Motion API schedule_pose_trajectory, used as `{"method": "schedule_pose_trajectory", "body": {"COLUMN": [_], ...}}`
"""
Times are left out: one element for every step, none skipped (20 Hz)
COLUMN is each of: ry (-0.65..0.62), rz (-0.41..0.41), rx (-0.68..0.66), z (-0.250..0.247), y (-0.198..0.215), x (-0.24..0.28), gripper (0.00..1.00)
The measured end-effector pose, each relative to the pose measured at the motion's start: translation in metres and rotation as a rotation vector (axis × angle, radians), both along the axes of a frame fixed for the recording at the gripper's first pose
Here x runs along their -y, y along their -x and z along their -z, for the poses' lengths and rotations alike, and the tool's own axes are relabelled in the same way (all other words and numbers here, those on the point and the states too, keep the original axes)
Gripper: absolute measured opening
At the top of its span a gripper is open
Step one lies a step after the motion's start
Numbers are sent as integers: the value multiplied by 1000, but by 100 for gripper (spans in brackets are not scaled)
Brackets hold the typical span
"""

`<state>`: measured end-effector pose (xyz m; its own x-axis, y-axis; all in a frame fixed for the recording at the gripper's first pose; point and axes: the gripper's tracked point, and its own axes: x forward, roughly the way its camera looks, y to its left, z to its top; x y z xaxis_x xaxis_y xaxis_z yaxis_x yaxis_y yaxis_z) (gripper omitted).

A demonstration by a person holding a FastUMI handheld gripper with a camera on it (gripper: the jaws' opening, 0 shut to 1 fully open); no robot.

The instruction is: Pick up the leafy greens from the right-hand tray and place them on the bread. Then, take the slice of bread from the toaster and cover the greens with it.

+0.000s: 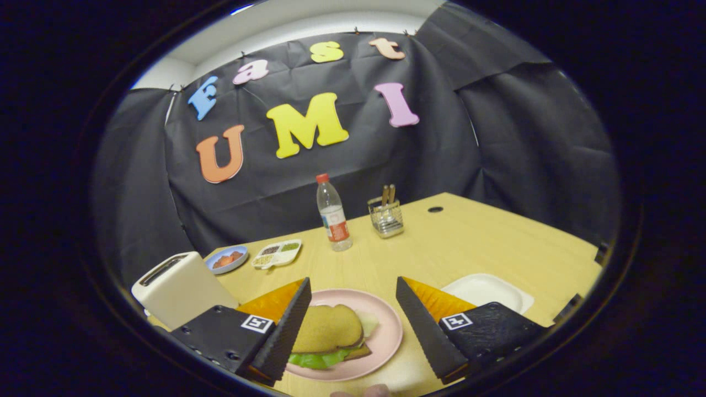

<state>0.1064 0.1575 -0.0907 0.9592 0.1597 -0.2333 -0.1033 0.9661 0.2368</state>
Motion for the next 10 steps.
{"method": "schedule_pose_trajectory", "body": {"ry": [36,74,106,128,140,144,145,142,137,132], "rz": [9,21,27,30,38,41,46,46,42,38], "rx": [51,98,139,175,206,233,253,267,275,280], "z": [-17,-32,-48,-62,-77,-90,-102,-111,-118,-123], "y": [5,10,15,23,28,34,39,43,48,53], "x": [3,6,8,9,10,9,8,6,4,2], "gripper": [96,95,95,95,95,95,96,96,96,96]}}
